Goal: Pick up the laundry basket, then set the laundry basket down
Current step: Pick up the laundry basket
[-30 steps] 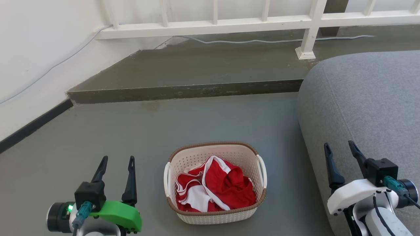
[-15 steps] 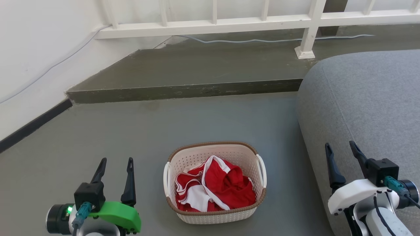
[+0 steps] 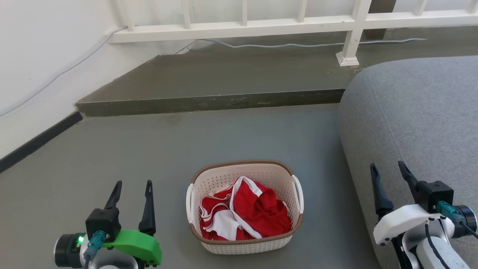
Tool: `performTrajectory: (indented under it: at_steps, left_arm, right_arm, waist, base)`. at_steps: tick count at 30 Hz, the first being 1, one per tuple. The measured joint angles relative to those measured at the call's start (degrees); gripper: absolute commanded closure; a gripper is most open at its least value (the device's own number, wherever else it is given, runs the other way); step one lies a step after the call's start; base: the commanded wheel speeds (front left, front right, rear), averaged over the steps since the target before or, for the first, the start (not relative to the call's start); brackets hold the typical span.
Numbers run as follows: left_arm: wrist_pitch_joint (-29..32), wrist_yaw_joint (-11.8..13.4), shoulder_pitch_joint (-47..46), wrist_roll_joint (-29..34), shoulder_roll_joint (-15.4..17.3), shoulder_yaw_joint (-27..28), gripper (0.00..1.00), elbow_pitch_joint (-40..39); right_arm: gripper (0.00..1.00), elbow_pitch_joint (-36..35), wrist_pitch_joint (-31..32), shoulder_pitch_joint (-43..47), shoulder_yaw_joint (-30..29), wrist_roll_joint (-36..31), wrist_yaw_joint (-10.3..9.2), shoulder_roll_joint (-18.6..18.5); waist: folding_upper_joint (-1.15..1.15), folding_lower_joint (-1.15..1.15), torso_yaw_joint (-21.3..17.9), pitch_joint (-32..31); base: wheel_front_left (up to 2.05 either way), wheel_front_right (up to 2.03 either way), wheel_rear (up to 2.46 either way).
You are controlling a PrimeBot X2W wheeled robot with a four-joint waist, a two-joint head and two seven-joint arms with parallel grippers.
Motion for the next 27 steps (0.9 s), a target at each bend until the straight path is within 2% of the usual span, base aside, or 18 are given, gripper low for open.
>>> performTrajectory:
  at_steps: [12, 27]
  left_arm:
    - [0.6, 0.0, 0.0, 0.0, -0.7, -0.1, 0.00, -0.4]
    - [1.0, 0.0, -4.2, 0.2, -1.2, -0.3, 0.00, -2.2]
  right_arm:
    - [0.00, 0.0, 0.0, 0.0, -0.1, 0.0, 0.33, 0.0]
    - [0.00, -1.2, 0.0, -3.8, -0.2, -0.1, 1.29, -0.2]
  waist:
    - [0.00, 0.00, 0.4, 3.1]
    - [0.00, 0.00, 0.9, 13.1]
  base:
    - [0.00, 0.00, 0.00]
    - [0.00, 0.00, 0.00]
